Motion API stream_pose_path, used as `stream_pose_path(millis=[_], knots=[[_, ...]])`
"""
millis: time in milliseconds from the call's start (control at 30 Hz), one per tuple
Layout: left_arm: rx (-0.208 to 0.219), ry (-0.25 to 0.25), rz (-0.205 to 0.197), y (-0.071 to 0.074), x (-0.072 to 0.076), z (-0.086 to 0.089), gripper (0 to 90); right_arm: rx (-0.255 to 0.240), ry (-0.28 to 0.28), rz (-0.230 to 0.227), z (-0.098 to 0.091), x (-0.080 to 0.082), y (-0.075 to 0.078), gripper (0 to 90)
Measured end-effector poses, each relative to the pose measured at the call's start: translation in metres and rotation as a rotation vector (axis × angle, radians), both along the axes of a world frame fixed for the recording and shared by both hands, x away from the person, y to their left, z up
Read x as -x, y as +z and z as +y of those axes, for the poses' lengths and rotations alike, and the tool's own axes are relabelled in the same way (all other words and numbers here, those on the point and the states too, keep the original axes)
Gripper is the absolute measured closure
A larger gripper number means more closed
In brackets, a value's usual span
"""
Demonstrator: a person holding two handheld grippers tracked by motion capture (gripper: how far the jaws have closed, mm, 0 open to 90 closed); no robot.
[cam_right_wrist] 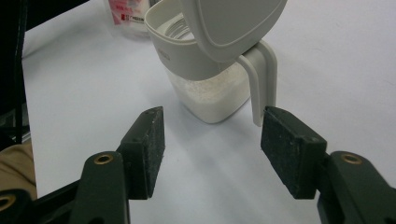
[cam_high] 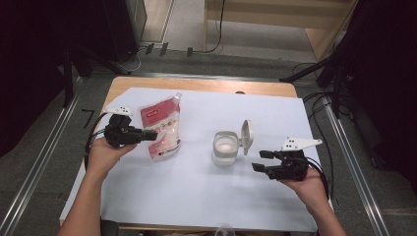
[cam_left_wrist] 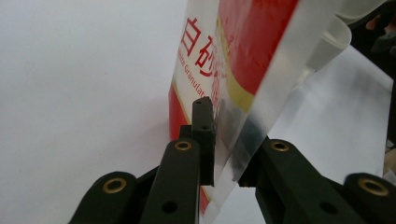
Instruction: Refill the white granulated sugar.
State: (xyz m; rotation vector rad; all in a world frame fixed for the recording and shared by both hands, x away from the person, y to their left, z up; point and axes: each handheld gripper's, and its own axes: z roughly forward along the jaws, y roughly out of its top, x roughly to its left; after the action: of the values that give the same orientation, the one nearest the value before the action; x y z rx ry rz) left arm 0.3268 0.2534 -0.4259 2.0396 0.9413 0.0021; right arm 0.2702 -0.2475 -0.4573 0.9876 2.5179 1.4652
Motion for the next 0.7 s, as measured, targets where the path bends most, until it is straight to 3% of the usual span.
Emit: stream_pose_path(millis=[233, 433, 567, 700], knots=[[-0.017, -0.021, 0.026, -0.0027, 0.0055, 0.0023, 76.2, 0.004, -0.001, -0.007, 0.0013, -0.0006, -0.0005, 40.3], [-0.005, -0.024, 0.03, -0.0047, 0.0043, 0.0044, 72.0, 0.008, -0.002, -0.008, 0.0015, -0.0006, 0.0001, 40.3], [0.029, -0.018, 0.049, -0.0049, 0.0041, 0.0063, 66.6, 0.007, -0.007, -0.009, 0.0011, -0.0008, 0.0003, 40.4], [0.04, -0.017, 0.016, -0.0016, 0.0075, 0.0046, 58.8, 0.007, -0.009, -0.011, 0.0015, -0.0012, 0.0006, 40.5]])
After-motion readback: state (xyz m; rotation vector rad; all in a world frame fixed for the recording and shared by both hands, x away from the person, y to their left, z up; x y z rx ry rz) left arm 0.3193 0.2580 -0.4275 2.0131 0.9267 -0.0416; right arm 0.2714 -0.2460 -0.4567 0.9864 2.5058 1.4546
